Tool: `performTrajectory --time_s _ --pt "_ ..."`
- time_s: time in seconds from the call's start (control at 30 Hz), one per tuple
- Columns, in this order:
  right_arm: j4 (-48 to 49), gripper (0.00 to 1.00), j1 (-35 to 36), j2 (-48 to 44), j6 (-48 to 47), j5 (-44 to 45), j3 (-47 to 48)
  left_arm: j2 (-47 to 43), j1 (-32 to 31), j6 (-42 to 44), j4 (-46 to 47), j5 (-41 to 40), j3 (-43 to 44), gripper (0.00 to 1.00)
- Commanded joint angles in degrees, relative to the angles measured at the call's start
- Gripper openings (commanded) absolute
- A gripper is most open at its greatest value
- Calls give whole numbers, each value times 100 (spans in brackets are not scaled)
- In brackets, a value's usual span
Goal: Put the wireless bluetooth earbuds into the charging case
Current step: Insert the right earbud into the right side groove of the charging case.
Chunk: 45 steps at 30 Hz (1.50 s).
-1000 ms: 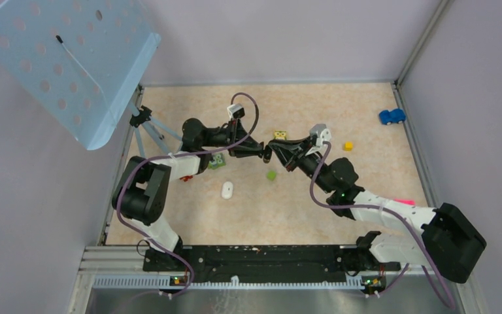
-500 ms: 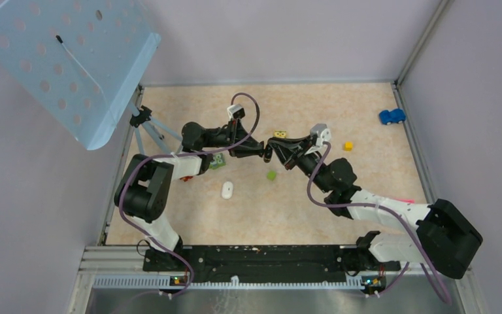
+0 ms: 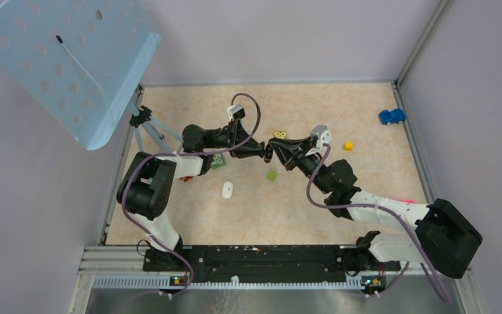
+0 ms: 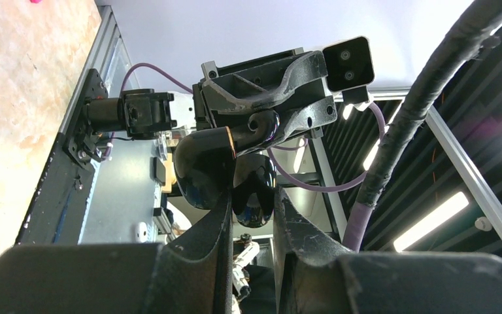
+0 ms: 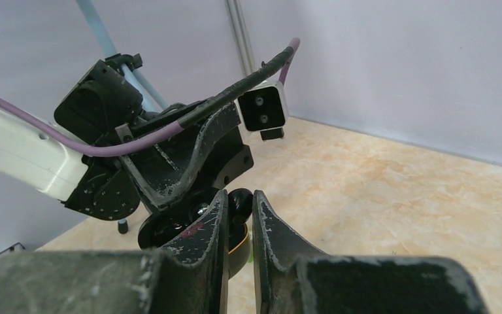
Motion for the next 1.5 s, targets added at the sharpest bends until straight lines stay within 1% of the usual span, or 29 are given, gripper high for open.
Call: performTrajectory --time_s 0.0,0.2,0.63,0.83,0.97,1.13,1.23,1.4,1.47 --pt "0 0 88 -28 -160 -21 -176 6 -18 -503 706 -152 17 0" --pt "-51 0 165 -168 -187 -119 -301 -18 -19 -526 711 -192 -8 0" --pt "-730 0 579 -398 -650 -1 -272 7 -3 -521 631 -283 -52 0" --pt "-896 0 676 -464 -676 60 -339 90 4 -586 736 -305 -31 0" --pt "-1001 16 687 -464 -614 46 -272 100 5 -585 757 -285 -9 0" --pt "-1119 29 690 -698 -463 287 -85 149 11 -569 777 -167 -10 0" --pt "-1270 41 688 -916 -454 440 53 183 26 -493 804 -79 -50 0" --pt "-1504 58 691 -1247 -476 790 142 154 24 -99 427 32 -107 0" --pt "-1543 61 688 -1335 -490 866 128 104 31 92 214 62 -117 0"
